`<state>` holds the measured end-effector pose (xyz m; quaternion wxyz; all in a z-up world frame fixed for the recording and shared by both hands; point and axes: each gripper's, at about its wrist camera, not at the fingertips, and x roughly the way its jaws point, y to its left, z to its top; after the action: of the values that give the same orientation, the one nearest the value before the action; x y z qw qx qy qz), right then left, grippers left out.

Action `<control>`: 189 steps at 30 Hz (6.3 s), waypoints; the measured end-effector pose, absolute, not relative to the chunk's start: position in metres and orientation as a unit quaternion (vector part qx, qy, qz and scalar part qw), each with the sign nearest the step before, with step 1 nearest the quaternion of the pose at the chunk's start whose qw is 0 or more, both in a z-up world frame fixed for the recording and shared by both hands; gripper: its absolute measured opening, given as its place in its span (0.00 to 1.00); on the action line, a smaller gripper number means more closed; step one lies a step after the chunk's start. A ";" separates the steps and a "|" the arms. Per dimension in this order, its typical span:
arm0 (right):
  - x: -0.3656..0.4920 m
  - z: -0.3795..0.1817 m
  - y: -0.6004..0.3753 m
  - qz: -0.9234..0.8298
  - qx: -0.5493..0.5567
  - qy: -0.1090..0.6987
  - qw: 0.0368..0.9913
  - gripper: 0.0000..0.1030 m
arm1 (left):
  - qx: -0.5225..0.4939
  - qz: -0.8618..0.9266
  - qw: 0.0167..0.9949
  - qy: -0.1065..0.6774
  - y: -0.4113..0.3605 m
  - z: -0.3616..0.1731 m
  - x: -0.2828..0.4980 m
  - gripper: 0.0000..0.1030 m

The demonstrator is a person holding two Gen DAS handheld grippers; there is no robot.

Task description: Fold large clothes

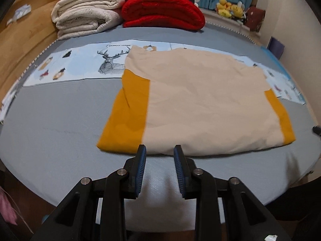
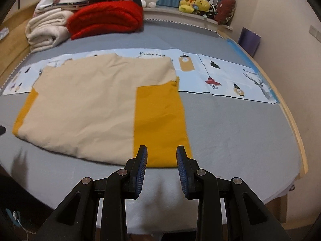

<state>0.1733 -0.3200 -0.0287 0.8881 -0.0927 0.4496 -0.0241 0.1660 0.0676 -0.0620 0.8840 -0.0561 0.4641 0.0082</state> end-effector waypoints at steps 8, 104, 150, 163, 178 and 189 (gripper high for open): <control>0.148 -0.040 -0.283 0.013 -0.103 0.442 0.891 0.30 | -0.041 -0.007 0.893 0.448 0.043 -0.040 0.151 0.09; 0.215 0.016 -0.383 -0.011 0.080 0.415 0.906 0.26 | -0.031 -0.300 0.850 0.432 -0.137 -0.042 0.244 0.07; 0.231 -0.083 -0.366 0.053 0.120 0.557 0.820 0.06 | -0.171 -0.191 0.798 0.546 -0.051 -0.087 0.274 0.52; 0.229 -0.095 -0.358 0.068 0.041 0.557 0.827 0.14 | -0.051 -0.178 0.777 0.602 -0.074 -0.115 0.265 0.51; 0.218 -0.156 -0.369 0.024 -0.090 0.658 0.747 0.03 | -0.080 -0.191 0.776 0.596 -0.066 -0.106 0.280 0.52; 0.233 -0.037 -0.408 -0.002 0.052 0.430 0.901 0.32 | -0.041 -0.136 0.824 0.548 -0.067 -0.090 0.305 0.53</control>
<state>0.2329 -0.4076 -0.0372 0.9014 0.0524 0.4298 -0.0023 0.3048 -0.0672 -0.0905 0.8243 -0.0406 0.5480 -0.1362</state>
